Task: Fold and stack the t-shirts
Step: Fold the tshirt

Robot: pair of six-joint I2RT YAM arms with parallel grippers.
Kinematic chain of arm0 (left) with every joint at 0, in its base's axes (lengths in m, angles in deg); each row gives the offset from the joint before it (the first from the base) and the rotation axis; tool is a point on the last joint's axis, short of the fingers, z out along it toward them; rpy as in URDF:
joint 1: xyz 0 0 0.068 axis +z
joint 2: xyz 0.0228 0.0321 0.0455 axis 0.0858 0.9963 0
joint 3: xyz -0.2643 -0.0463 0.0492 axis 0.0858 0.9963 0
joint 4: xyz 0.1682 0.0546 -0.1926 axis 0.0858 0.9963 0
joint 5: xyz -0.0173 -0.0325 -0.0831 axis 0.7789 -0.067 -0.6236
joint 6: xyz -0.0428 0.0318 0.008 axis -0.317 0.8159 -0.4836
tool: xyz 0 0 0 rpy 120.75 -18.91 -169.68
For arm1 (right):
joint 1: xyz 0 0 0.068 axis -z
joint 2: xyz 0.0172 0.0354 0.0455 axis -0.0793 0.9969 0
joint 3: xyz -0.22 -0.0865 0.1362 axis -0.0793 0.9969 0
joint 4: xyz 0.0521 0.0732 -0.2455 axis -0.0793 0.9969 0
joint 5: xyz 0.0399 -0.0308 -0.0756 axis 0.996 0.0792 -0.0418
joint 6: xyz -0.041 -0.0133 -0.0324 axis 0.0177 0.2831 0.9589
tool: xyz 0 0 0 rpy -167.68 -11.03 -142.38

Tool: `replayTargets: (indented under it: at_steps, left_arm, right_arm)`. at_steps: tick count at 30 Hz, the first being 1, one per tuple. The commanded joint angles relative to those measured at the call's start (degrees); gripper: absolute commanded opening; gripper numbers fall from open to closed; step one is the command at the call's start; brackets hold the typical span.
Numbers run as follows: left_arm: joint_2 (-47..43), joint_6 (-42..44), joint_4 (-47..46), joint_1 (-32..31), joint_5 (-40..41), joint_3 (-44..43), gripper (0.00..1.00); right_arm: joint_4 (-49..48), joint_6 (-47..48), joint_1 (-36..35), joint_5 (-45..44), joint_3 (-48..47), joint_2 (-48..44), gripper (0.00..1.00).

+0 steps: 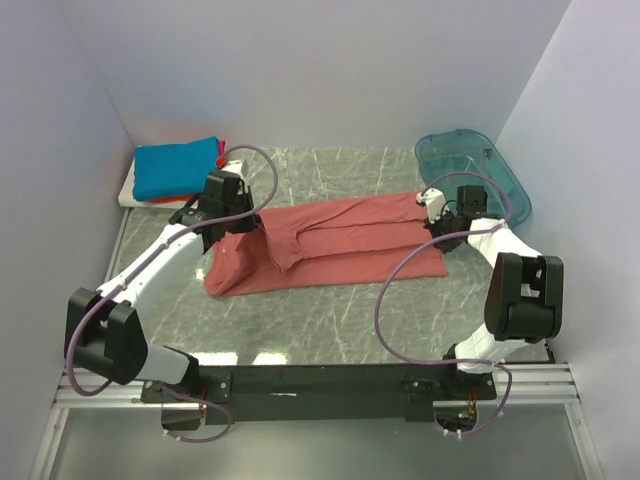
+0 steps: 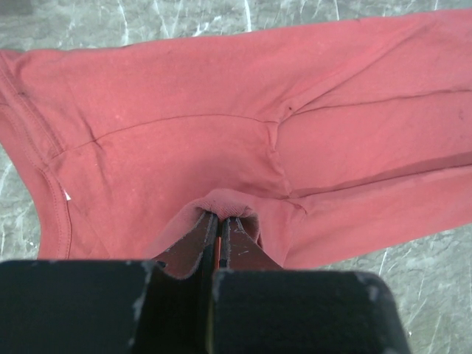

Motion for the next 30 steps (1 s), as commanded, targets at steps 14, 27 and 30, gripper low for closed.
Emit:
replayTargets:
  at_steps: [14,27,30]
  left_arm:
    - [2.6,1.7,-3.6,1.3,-2.4,-2.8,0.0]
    - [3.3,2.5,-4.0,1.7,-2.9,-3.0,0.0]
    - [3.8,2.6,-3.8,1.6,-3.1,-3.3,0.0]
  right_arm:
    - [-2.5,-1.8,-2.7,-3.8,-5.9,5.2,0.0]
    - [-14.0,-16.6,-8.9,-17.9,-6.7,4.5,0.56]
    - [-11.2,-14.5,-8.9,-15.5,-5.8,1.5,0.57]
